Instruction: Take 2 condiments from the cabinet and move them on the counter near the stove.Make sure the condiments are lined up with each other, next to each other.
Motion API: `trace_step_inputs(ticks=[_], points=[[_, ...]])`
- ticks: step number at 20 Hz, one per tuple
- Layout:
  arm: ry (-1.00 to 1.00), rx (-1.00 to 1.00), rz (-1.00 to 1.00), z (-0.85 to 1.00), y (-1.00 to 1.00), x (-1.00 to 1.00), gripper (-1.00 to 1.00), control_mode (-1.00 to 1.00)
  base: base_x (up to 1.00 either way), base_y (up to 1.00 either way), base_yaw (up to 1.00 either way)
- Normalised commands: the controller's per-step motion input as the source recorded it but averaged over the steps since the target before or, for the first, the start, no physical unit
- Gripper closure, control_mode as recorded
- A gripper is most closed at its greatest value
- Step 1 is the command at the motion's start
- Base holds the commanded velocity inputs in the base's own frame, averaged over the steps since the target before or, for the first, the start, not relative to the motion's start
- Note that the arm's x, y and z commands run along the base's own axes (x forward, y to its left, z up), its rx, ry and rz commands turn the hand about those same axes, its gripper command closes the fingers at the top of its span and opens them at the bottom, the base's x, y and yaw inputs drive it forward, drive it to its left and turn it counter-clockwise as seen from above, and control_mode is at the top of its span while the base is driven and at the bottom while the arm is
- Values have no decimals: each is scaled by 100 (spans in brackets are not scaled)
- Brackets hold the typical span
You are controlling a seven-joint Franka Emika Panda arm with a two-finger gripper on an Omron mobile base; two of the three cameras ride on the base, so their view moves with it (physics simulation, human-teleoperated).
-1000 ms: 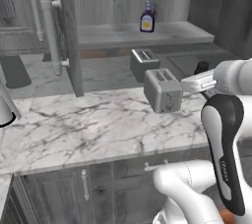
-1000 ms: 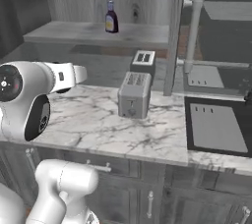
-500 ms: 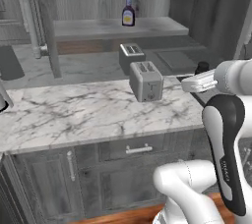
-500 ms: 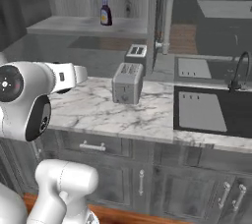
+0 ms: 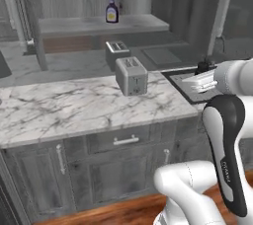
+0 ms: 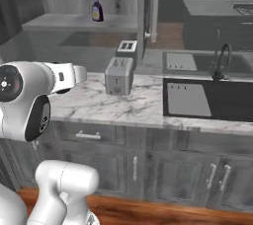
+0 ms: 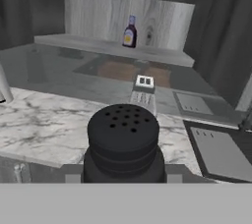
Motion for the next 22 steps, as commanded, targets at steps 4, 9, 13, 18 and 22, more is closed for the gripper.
trace_step_inputs(ticks=[4,9,13,18,22], points=[[0,0,0,0,0,0,100,100,-36,-19,-39],[0,0,0,0,0,0,100,100,-41,-21,-45],[0,0,0,0,0,0,100,100,-42,-15,-47],[0,0,0,0,0,0,100,100,-33,-14,-45],[0,0,0,0,0,0,100,100,-26,-10,-37]])
